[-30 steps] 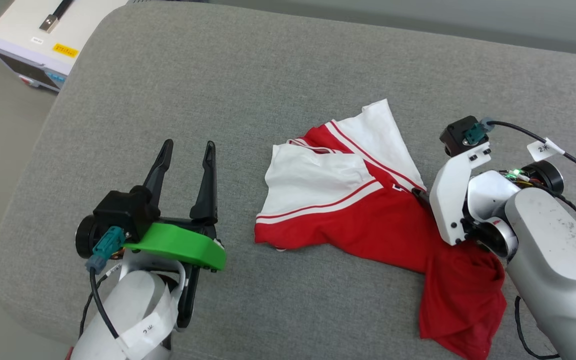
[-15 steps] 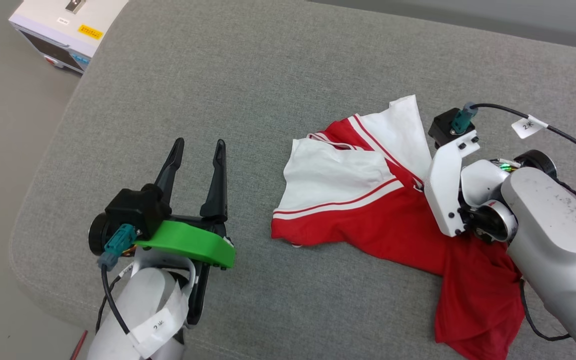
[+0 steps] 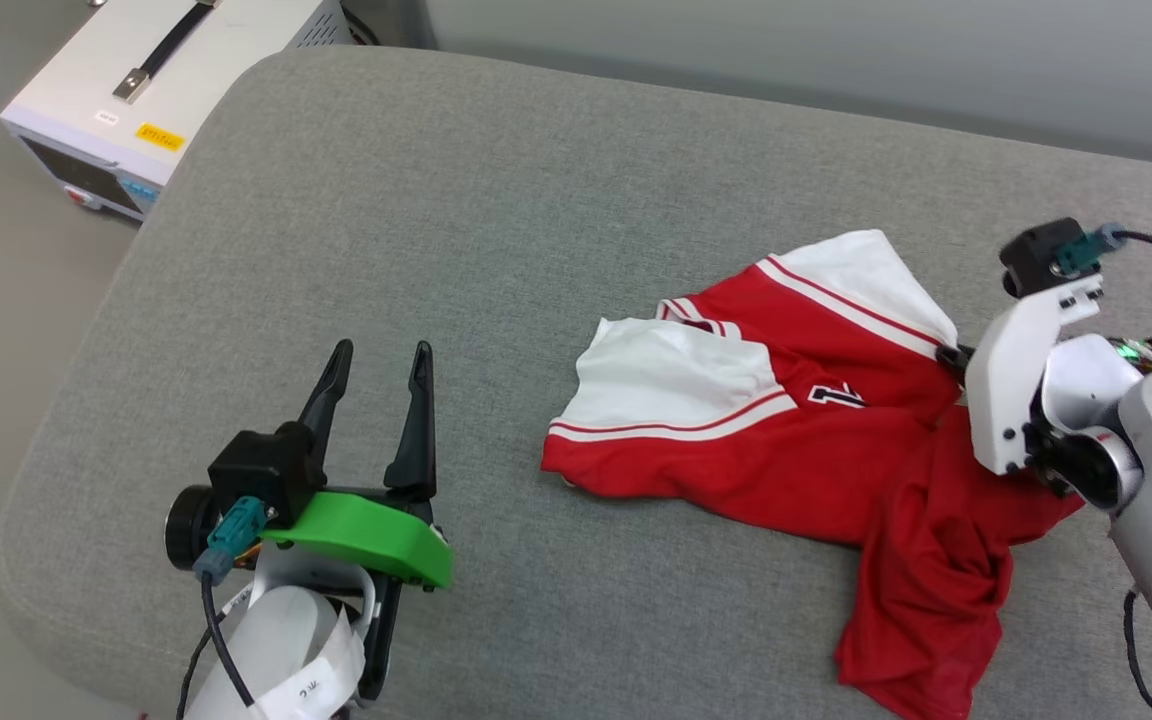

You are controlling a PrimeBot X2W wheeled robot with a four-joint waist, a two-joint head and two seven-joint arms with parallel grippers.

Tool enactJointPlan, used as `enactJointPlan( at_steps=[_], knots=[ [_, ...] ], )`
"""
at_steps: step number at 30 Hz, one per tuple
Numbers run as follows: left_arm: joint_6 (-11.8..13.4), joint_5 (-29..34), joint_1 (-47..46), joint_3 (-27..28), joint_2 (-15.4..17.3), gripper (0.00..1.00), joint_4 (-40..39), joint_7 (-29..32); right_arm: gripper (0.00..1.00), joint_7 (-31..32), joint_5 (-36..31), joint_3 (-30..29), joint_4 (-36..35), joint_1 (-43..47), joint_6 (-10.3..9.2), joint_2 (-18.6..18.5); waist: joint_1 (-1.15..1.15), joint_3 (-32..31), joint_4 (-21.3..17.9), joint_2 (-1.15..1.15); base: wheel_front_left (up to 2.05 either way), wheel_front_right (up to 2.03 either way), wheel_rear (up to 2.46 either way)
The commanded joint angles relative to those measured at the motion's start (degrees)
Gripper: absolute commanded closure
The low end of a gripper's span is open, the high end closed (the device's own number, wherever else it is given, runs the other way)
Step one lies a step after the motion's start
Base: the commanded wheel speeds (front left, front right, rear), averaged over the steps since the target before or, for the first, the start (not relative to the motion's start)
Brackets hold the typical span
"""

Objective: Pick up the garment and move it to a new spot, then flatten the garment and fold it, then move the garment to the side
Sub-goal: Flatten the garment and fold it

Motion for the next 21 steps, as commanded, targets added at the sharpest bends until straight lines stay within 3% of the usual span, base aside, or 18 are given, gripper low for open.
enactJointPlan(
  at_steps=[1,8,16,17,19,20,21],
  knots=[
    [0.06,0.73,1.0,0.1,0.37,0.0,0.19,-0.32,1.0,-0.9,-1.15,-2.05,-0.85,3.14,-0.05,-0.82,0.0,-2.2,-2.44,0.0,0.0,0.0,0.0],
    [0.67,0.61,3.56,0.04,1.46,0.0,-0.05,0.5,1.0,-2.51,-6.4,-17.02,-7.42,19.22,-0.05,-0.23,0.0,-4.56,-5.31,0.0,0.0,0.0,0.0],
    [1.53,0.22,5.8,0.09,2.55,0.0,-1.19,2.13,1.0,1.59,-14.58,-32.62,-21.73,39.8,-0.05,10.73,0.0,-5.33,-7.39,0.0,0.0,0.0,0.0],
    [1.63,0.12,5.9,0.16,2.66,0.0,-1.35,2.32,0.87,1.57,-15.89,-33.96,-23.44,41.27,-0.05,12.49,0.0,-5.15,-7.64,0.0,0.0,0.0,0.0],
    [1.72,-0.03,6.0,0.18,2.83,0.0,-1.46,2.65,0.22,1.16,-17.58,-35.74,-25.71,43.02,-0.05,15.51,0.0,-4.98,-7.93,0.0,0.0,0.0,0.0],
    [1.76,-0.08,6.02,0.17,2.89,0.0,-1.48,2.76,0.0,0.19,-18.47,-36.54,-26.7,43.34,-0.05,16.52,0.0,-4.91,-8.02,0.0,0.0,0.0,0.0],
    [1.79,-0.14,6.05,0.16,2.95,0.0,-1.47,2.86,0.0,-1.09,-19.29,-37.39,-27.62,43.52,-0.05,17.6,0.0,-4.87,-8.13,0.0,0.0,0.0,0.0]
  ],
)
